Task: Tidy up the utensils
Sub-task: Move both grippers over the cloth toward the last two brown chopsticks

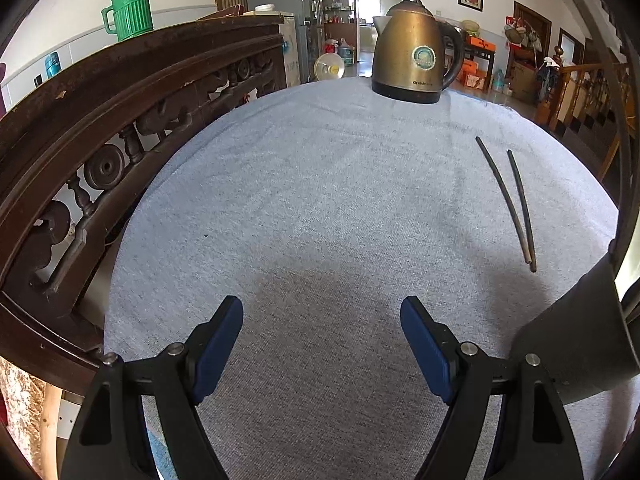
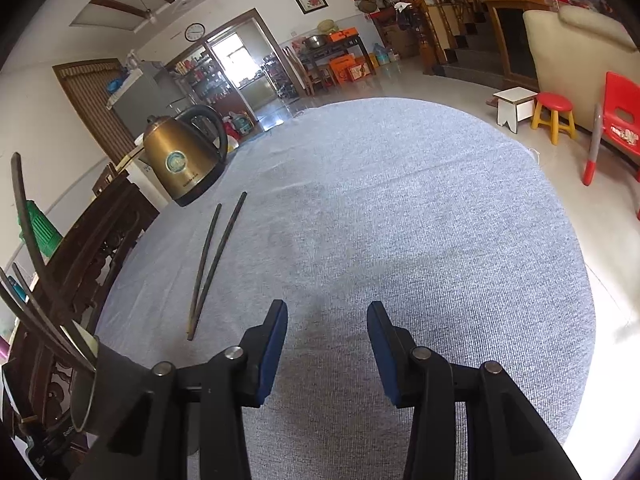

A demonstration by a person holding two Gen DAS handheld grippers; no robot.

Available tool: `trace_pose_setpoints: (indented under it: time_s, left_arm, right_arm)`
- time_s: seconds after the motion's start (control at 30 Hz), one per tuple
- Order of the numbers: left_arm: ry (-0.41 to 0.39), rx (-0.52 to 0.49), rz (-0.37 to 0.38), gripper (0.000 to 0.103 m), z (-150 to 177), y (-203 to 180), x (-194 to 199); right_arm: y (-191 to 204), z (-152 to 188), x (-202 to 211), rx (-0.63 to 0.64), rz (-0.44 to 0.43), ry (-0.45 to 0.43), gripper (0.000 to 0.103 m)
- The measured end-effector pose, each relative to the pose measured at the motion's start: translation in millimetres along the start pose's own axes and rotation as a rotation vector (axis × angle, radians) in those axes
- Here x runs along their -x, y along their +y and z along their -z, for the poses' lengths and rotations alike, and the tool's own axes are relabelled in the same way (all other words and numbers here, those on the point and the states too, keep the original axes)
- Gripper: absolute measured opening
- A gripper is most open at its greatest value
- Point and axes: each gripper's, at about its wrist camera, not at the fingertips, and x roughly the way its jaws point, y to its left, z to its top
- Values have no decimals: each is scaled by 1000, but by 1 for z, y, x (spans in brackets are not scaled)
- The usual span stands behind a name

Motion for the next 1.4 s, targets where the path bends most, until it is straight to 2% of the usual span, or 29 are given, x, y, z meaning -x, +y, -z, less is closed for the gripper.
trace_pose_setpoints:
  time_s: [0.6, 1.4]
  left_arm:
    - [27, -13, -16, 81, -11, 0, -10]
    - [51, -47, -27, 81, -35, -8, -35]
  right_arm:
    - [31, -9, -28, 60, -40, 90, 44]
    - [36, -28, -66, 30, -49, 115, 44]
